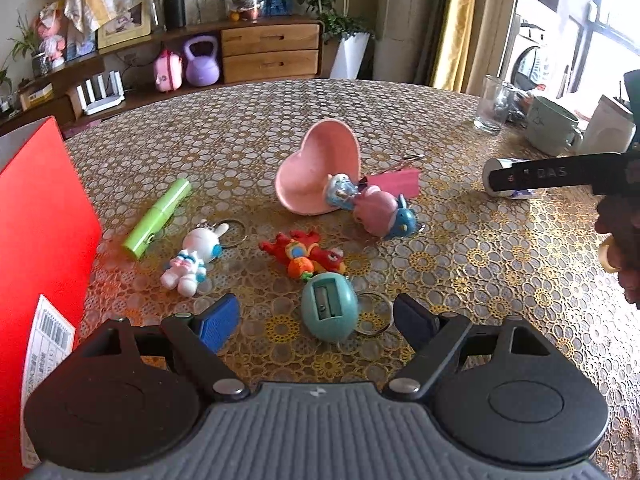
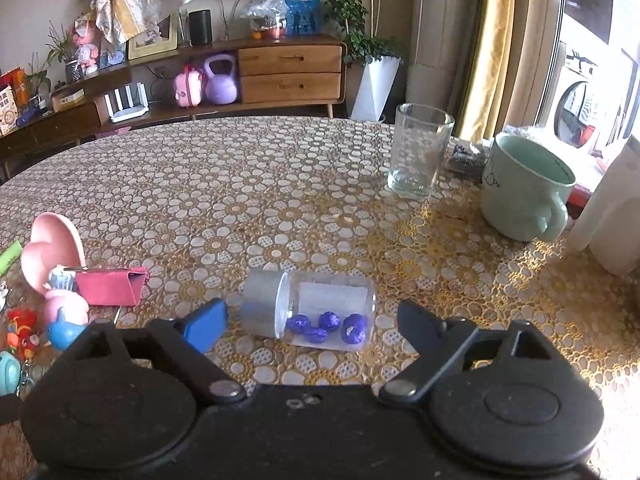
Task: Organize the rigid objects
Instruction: 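Grasp the teal keychain toy with left tool while right tool grasps the purple-ball cylinder, then carry the teal toy with left tool while right tool carries the cylinder toward the box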
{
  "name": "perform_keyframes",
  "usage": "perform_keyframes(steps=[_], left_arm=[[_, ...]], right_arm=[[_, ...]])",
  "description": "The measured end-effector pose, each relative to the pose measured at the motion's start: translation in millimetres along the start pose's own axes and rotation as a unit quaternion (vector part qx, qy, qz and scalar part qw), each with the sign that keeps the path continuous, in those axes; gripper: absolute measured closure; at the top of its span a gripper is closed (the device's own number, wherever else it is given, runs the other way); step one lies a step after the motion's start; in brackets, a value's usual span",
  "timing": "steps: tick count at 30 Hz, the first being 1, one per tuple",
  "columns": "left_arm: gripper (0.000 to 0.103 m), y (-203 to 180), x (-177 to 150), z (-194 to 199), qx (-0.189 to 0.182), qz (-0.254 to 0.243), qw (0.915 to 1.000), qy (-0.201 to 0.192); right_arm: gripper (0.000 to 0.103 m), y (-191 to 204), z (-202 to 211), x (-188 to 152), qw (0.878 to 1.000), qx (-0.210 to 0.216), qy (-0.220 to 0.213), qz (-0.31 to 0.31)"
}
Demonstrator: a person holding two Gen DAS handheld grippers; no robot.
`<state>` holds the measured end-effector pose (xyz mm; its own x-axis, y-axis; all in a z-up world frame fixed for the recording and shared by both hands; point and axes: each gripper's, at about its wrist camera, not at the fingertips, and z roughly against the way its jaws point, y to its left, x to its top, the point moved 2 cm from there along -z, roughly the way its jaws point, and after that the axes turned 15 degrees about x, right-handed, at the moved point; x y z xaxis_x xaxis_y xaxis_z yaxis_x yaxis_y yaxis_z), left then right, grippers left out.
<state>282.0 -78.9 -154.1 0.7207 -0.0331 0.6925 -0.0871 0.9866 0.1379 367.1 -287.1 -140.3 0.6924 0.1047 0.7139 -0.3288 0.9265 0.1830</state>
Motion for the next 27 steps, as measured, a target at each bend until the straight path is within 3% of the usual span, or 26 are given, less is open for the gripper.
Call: perform_keyframes(steps=[2, 6, 10, 12, 14, 27], left_arm=[[0.036, -1.8, -0.4, -0.3, -0.003, -0.002, 1.0000, 0.000], [0.044, -1.5, 0.2, -1.7, -0.006, 0.001, 1.0000, 0.002], [0.058, -0.7, 1.0, -2.2, -0.009, 0.004, 1.0000, 0.002], [0.059, -1.3, 1.1, -3.0, -0.009, 0.001, 1.0000, 0.003], [0.068, -1.5, 1.2, -3.8, -0.008, -0.002, 1.0000, 0.002], [0.072, 0.2, 5.5, 3.1, -0.018, -0.005, 0.9998, -0.001]], right_arm=[[0.019, -0.4, -2.9, -0.8, 1.000, -0.004, 0.003, -0.003], [0.028, -2.9, -7.0, -1.4, 1.000, -0.007, 0.006, -0.011], [0.037, -2.2, -8.4, -2.3, 1.000, -0.008, 0.008, -0.013], [0.036, -1.4, -8.7, -2.0, 1.000, -0.012, 0.008, -0.012], [0.036, -0.3, -8.4, -2.7, 1.000, -0.015, 0.008, -0.010], [0.036, 22.8, 22.9, -7.7, 1.000, -0.001, 0.007, 0.012]])
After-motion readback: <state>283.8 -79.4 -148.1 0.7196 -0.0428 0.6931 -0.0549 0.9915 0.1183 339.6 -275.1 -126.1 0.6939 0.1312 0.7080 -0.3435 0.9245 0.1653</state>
